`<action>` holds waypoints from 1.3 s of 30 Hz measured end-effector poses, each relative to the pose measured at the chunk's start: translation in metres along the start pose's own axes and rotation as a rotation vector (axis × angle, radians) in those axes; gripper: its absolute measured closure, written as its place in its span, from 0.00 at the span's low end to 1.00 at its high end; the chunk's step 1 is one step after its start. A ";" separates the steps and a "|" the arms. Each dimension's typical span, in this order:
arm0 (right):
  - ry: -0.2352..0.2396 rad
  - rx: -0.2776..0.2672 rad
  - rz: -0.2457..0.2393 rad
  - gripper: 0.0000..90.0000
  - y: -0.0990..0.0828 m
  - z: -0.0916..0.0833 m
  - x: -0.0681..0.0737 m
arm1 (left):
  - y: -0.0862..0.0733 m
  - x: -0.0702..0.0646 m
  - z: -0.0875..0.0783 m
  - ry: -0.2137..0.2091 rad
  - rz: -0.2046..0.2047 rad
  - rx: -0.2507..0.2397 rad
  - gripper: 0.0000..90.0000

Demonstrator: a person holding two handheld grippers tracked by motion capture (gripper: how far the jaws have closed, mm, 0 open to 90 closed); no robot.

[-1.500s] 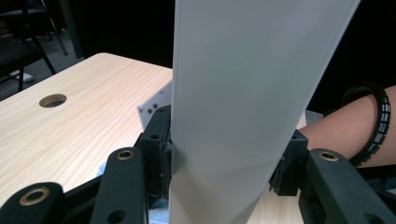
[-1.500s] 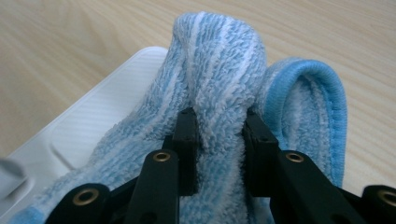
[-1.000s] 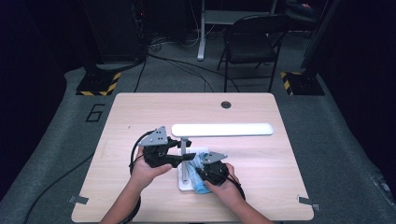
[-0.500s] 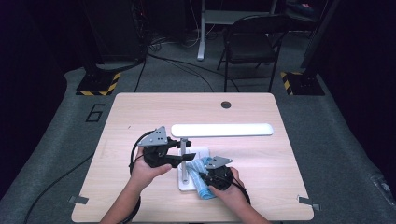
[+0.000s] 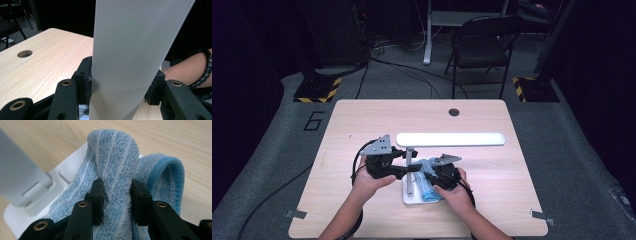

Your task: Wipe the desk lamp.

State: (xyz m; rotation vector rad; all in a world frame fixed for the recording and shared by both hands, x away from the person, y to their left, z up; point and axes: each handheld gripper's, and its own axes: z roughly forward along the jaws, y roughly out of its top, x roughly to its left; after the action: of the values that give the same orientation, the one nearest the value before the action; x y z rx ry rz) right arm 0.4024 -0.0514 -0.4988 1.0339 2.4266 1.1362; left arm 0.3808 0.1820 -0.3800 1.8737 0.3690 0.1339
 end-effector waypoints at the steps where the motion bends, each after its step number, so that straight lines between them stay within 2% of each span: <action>1: -0.003 -0.010 -0.003 0.74 0.002 0.001 -0.001 | 0.001 0.000 0.000 -0.001 0.001 0.005 0.56; 4: -0.001 -0.037 -0.013 0.74 0.009 0.004 -0.002 | 0.002 0.000 0.000 -0.001 0.005 0.016 0.56; 7: 0.002 -0.041 -0.026 0.73 0.014 0.011 0.002 | 0.004 0.000 0.003 -0.014 0.011 0.024 0.56; 10: -0.009 -0.044 -0.020 0.72 0.015 0.015 0.001 | 0.004 0.001 0.005 -0.026 0.020 0.025 0.57; 11: -0.005 -0.044 -0.031 0.71 0.015 0.016 -0.001 | 0.005 0.001 0.006 -0.033 0.016 0.023 0.56; 13: -0.033 -0.045 -0.018 0.68 0.013 0.019 -0.004 | 0.006 0.002 0.008 -0.038 0.022 0.025 0.57; 16: -0.031 -0.035 -0.024 0.69 0.010 0.019 -0.008 | 0.006 0.004 0.007 -0.039 0.028 0.031 0.57; 19: -0.045 -0.015 -0.046 0.70 0.009 0.018 -0.008 | 0.006 0.004 0.005 -0.031 0.023 0.030 0.57; 21: -0.051 -0.020 -0.051 0.71 0.008 0.018 -0.008 | 0.005 0.004 0.004 -0.026 0.025 0.026 0.57; 25: -0.056 -0.013 -0.033 0.71 0.006 0.016 -0.005 | 0.004 0.004 0.000 -0.016 0.020 0.029 0.57; 28: -0.057 -0.016 -0.047 0.71 0.005 0.015 -0.005 | 0.003 0.004 -0.003 0.000 0.020 0.031 0.57; 30: -0.058 -0.025 -0.025 0.71 0.003 0.015 -0.003 | 0.002 0.004 -0.006 0.011 0.015 0.032 0.57; 35: -0.062 -0.022 -0.013 0.70 0.001 0.012 0.000 | 0.000 0.005 -0.012 0.035 0.000 0.026 0.57; 39: -0.053 -0.018 -0.010 0.69 -0.002 0.008 0.006 | -0.002 0.008 -0.022 0.072 -0.016 0.041 0.58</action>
State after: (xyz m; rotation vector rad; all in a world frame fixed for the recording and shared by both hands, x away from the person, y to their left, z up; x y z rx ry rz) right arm 0.4008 -0.0434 -0.5054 1.0323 2.3741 1.1108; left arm 0.3822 0.2054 -0.3753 1.9092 0.4382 0.1845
